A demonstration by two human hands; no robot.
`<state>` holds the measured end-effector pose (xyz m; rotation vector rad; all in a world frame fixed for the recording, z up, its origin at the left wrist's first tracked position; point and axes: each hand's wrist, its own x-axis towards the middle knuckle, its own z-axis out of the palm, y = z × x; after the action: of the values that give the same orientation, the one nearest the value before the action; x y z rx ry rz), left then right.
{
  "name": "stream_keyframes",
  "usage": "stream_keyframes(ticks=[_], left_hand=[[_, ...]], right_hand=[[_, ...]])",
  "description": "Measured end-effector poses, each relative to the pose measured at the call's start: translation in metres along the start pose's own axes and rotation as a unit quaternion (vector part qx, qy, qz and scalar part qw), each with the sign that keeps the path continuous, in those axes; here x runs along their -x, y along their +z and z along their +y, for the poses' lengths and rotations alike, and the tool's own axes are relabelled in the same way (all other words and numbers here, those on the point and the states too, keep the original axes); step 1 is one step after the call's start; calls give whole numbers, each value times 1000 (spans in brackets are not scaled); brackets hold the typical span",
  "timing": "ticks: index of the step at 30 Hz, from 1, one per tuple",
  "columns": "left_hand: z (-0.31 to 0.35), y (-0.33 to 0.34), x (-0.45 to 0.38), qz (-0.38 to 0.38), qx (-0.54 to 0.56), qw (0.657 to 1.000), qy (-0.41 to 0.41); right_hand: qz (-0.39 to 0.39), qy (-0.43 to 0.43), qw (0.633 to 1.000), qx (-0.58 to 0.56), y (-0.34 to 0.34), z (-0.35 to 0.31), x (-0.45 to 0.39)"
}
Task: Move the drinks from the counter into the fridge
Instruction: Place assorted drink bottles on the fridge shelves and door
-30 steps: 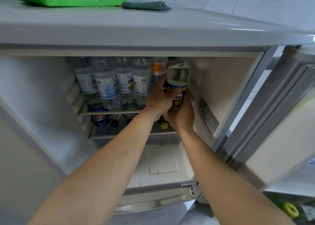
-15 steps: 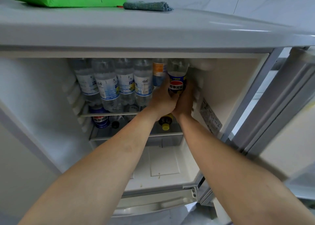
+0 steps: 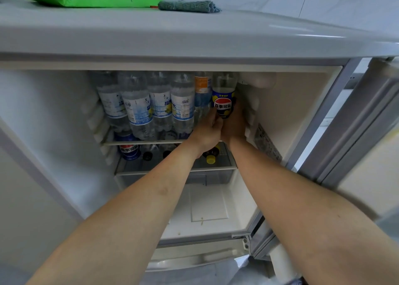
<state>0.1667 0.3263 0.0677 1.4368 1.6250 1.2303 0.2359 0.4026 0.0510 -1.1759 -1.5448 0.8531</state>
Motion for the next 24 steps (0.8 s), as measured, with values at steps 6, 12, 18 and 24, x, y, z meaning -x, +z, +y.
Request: stream_keyframes(ticks=[6,12,18,24], left_hand=[[-15,-11,9,33,25,998,-42],[-41,-14,16,96,33,993,-62],[-41,-8,24,115,63,989,-68],[-46,-12,37,143,90,983,-78]], right_hand=[[-26,37,993,113,2,10,-6],[-35,29,994,101,2,16,-8],[-88,12,994,59,-3,17,-14],[-73,25,997,31,0,18,-7]])
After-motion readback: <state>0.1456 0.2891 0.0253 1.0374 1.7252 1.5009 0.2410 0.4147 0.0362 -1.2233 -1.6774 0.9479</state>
